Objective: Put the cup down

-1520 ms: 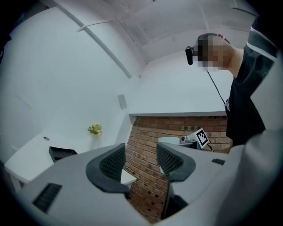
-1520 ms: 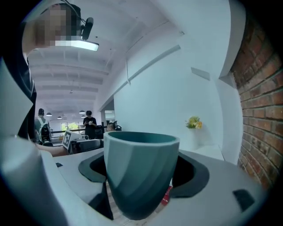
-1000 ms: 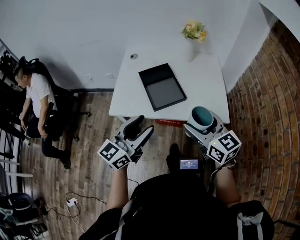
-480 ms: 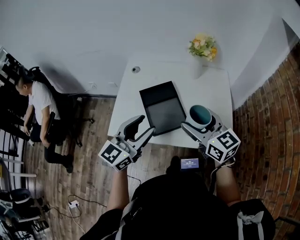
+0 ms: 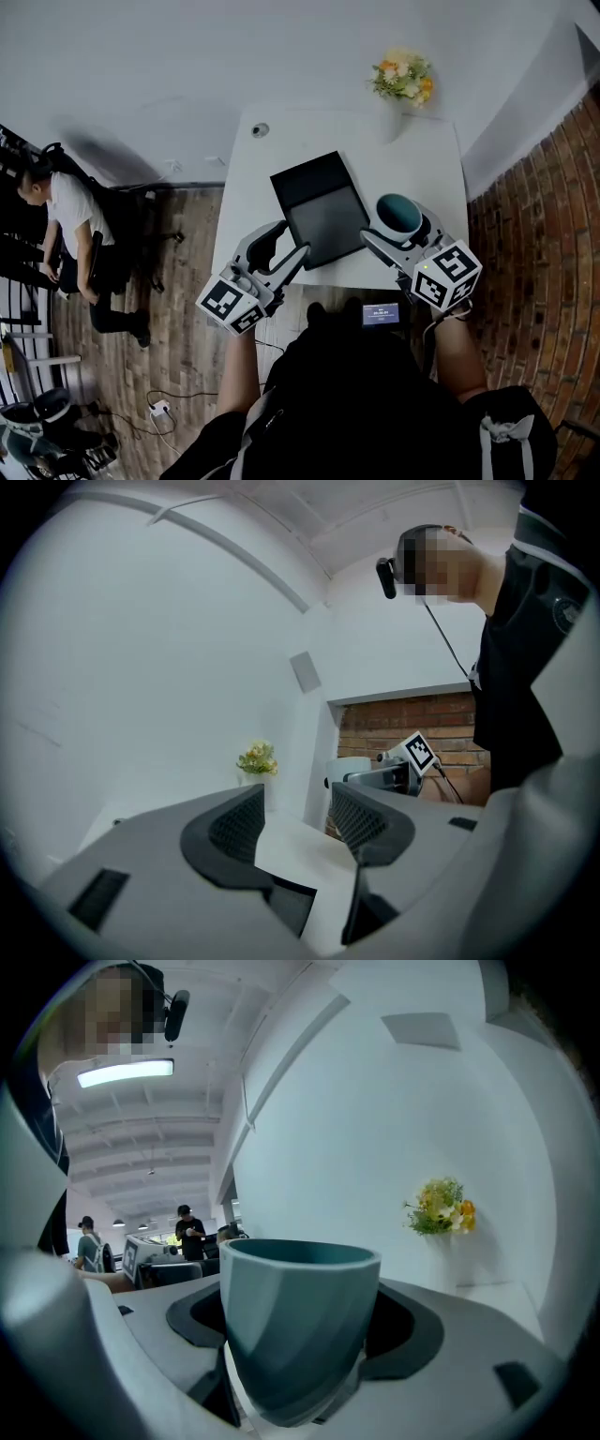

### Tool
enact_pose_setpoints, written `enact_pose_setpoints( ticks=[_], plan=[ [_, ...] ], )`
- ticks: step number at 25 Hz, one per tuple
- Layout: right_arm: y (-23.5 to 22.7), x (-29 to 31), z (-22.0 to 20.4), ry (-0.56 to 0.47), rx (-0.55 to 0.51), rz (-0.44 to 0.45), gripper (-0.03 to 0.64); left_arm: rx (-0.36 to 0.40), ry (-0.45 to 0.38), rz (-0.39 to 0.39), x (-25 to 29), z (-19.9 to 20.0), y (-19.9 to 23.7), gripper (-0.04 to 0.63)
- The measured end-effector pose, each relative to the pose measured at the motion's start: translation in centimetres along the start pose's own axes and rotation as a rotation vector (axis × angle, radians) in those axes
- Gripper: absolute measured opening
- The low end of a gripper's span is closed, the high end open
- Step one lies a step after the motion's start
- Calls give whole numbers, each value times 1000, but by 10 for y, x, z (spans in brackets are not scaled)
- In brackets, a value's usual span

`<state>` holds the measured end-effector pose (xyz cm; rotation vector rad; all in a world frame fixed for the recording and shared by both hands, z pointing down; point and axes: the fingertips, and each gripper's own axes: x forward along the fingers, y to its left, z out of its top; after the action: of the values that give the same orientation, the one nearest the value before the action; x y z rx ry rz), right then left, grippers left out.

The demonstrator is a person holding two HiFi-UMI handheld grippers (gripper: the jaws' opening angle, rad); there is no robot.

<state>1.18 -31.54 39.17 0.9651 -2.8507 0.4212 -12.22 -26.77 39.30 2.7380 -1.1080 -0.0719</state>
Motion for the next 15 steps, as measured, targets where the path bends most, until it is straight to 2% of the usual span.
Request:
enact_pose_setpoints(
  ticks=[8,15],
  plan=[
    [4,-3,7,-31,-4,-80,391,15,8,-93,10,4,3,227],
    [3,-1,7,-52,22,-98,392,12,22,-143,22,1,-2,227]
  ],
)
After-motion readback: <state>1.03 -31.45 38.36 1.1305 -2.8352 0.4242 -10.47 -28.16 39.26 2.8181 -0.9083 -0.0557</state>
